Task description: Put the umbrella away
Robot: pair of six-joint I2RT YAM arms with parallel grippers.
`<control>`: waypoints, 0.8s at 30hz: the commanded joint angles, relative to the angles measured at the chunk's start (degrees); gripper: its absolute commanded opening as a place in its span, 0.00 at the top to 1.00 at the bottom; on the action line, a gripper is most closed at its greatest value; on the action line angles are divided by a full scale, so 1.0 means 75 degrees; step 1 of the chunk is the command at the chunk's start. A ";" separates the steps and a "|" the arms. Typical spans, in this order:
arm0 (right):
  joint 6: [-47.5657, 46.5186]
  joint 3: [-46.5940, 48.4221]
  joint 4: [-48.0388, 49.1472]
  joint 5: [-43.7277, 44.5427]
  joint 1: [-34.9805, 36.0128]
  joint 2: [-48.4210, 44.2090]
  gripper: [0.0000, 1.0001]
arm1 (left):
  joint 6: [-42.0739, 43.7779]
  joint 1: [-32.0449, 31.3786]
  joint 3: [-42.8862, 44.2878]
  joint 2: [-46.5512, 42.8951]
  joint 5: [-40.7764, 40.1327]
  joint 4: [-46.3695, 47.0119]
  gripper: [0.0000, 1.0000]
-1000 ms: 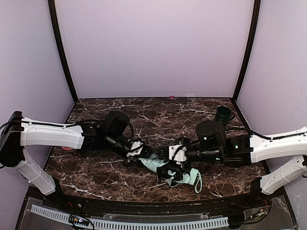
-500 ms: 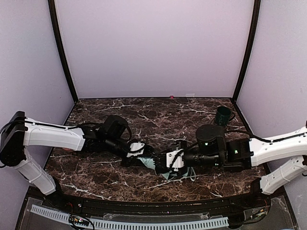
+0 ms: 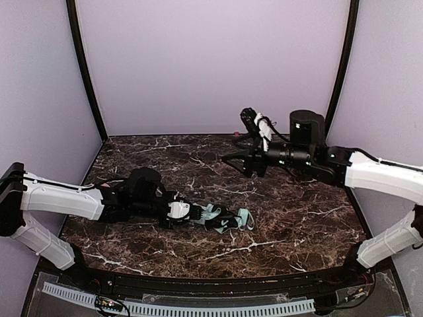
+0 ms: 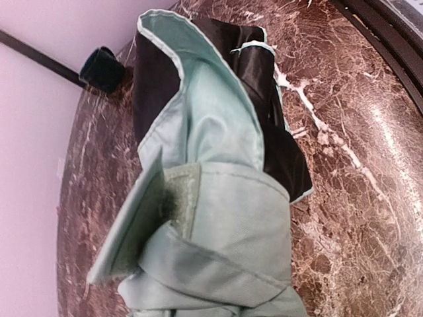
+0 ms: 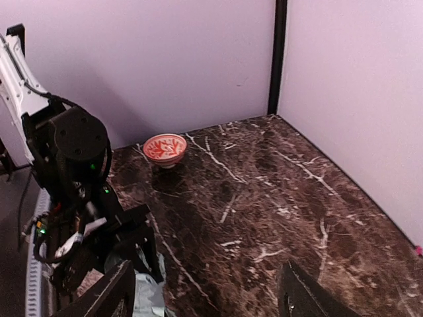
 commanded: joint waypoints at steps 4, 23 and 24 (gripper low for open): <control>-0.0048 0.3361 -0.4588 -0.3491 -0.0200 0.2610 0.19 | 0.1991 -0.0486 0.0277 -0.1271 0.0805 -0.0337 1.00; -0.0339 0.4386 -0.5871 -0.3944 0.1140 0.4373 0.23 | 0.2668 -0.0683 0.0390 -0.1815 0.0455 -0.0684 1.00; -0.0438 0.4429 -0.5965 -0.3912 0.1203 0.4441 0.23 | 0.2679 -0.0683 0.0386 -0.1817 0.0438 -0.0678 1.00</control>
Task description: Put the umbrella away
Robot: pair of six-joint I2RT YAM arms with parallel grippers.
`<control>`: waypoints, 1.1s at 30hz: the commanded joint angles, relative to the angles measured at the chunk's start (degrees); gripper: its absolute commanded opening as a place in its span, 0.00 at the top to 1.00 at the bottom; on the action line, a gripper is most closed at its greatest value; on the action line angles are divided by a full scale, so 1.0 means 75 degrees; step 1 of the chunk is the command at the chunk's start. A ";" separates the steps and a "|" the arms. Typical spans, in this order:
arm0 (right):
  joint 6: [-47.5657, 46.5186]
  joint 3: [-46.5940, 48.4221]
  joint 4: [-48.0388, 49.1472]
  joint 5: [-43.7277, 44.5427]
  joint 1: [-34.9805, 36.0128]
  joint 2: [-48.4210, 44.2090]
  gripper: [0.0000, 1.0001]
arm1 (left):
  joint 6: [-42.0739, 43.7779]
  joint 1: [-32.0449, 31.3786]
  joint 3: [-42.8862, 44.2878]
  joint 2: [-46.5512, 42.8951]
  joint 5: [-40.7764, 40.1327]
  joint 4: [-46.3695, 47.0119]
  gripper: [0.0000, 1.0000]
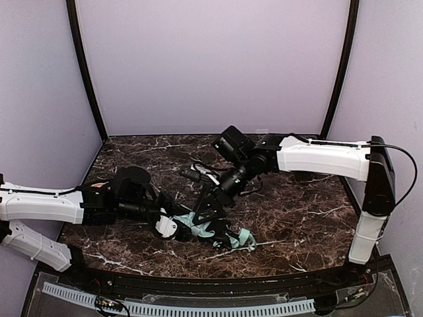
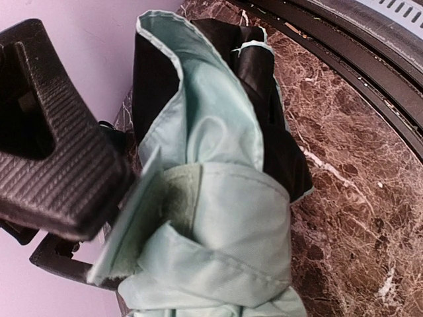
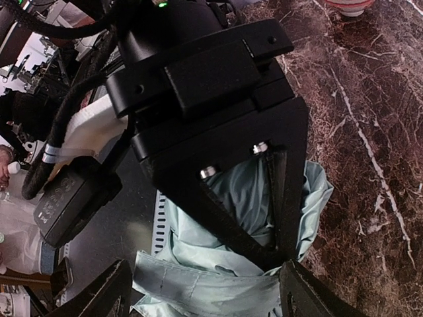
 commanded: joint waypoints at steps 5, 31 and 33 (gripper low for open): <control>-0.0414 0.0593 -0.0546 0.0556 0.0453 0.0413 0.27 | 0.0073 -0.0047 0.0319 -0.0317 0.0083 0.0404 1.00; -0.1662 0.2033 -0.2720 0.0173 0.0414 0.0988 0.03 | 0.1583 -0.0458 0.0641 -0.0712 -0.0565 0.0056 1.00; -0.1602 0.2058 -0.2582 0.0359 0.0549 0.1069 0.05 | 0.1657 -0.0466 0.0631 -0.0723 -0.0524 0.0079 1.00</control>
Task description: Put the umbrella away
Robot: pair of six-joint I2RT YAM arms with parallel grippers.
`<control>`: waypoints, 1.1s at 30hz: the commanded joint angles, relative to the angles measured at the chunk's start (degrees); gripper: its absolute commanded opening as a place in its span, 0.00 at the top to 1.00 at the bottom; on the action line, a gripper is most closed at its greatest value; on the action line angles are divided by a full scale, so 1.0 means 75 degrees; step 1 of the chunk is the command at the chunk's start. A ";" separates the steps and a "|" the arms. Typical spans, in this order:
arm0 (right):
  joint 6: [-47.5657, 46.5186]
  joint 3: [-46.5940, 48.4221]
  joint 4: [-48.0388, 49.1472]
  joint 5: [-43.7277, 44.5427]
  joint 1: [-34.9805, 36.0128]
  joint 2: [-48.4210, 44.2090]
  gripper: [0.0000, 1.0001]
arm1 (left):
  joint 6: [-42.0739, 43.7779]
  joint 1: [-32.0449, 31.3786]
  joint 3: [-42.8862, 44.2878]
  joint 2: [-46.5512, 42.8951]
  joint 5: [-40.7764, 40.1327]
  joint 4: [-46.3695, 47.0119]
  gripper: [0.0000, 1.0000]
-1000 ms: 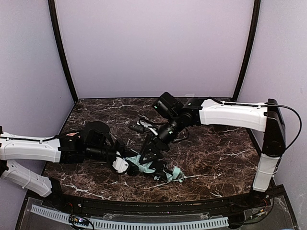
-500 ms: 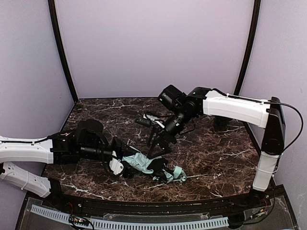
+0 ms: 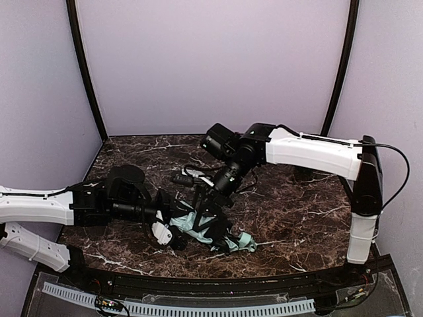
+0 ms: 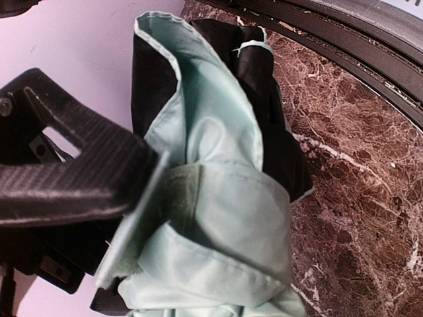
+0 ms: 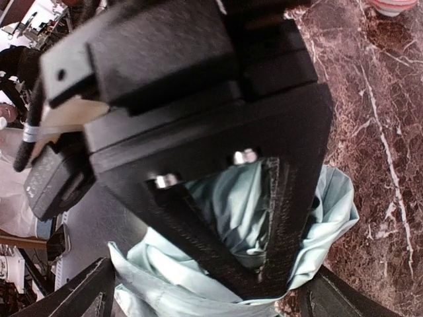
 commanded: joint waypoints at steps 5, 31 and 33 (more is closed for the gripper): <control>0.0461 0.0109 0.0786 0.0438 0.0331 0.0256 0.15 | 0.0283 -0.0093 0.0481 -0.0130 0.0067 0.0586 1.00; 0.1794 -0.2142 0.3763 0.2369 -0.0562 -0.1728 0.86 | -0.0834 0.0212 -0.0371 -0.0146 -0.3571 0.2588 0.01; 0.2025 -0.2692 0.4477 0.2808 -0.0753 -0.2194 0.87 | -0.1684 0.0744 -0.0303 -0.0244 -0.3684 0.2608 0.01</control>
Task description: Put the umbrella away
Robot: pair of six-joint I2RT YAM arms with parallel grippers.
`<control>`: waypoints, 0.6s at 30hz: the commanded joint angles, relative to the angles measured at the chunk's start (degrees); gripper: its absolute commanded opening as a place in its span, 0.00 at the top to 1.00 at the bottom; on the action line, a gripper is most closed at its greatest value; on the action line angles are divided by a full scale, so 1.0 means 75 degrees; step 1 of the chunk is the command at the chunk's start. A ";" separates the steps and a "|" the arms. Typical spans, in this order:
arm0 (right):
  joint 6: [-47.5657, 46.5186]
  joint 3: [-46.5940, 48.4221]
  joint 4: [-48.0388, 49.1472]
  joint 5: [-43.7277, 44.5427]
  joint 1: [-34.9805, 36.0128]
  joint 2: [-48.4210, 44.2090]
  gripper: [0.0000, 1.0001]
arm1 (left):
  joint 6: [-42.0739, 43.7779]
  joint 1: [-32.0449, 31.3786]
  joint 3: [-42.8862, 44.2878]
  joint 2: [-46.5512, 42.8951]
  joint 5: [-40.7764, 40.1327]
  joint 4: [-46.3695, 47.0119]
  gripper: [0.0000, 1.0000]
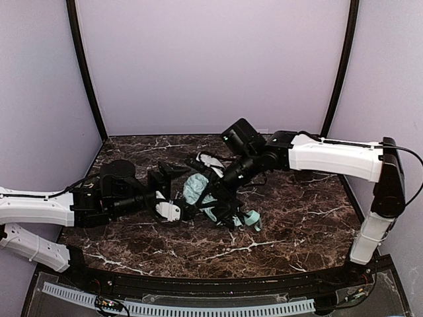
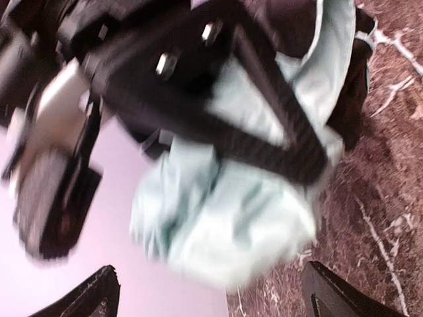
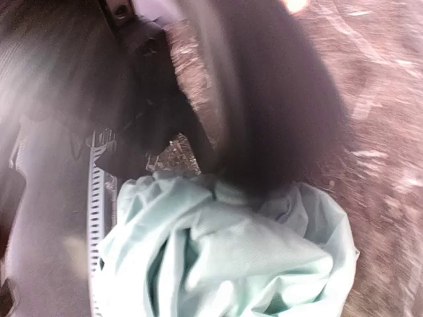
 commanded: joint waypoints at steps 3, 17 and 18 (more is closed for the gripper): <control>0.0865 -0.1342 0.2700 0.1551 -0.0606 -0.1634 0.85 | -0.3403 0.1258 0.0249 -0.0522 -0.0281 0.0118 0.01; 0.1365 -0.2023 0.8535 0.4690 -0.0231 -0.1901 0.88 | -1.0788 0.1395 0.0265 0.1193 0.3030 0.4061 0.01; 0.1331 -0.1999 0.8747 0.4852 -0.0067 -0.1881 0.88 | -1.0814 0.1395 0.0365 0.1367 0.3255 0.4257 0.01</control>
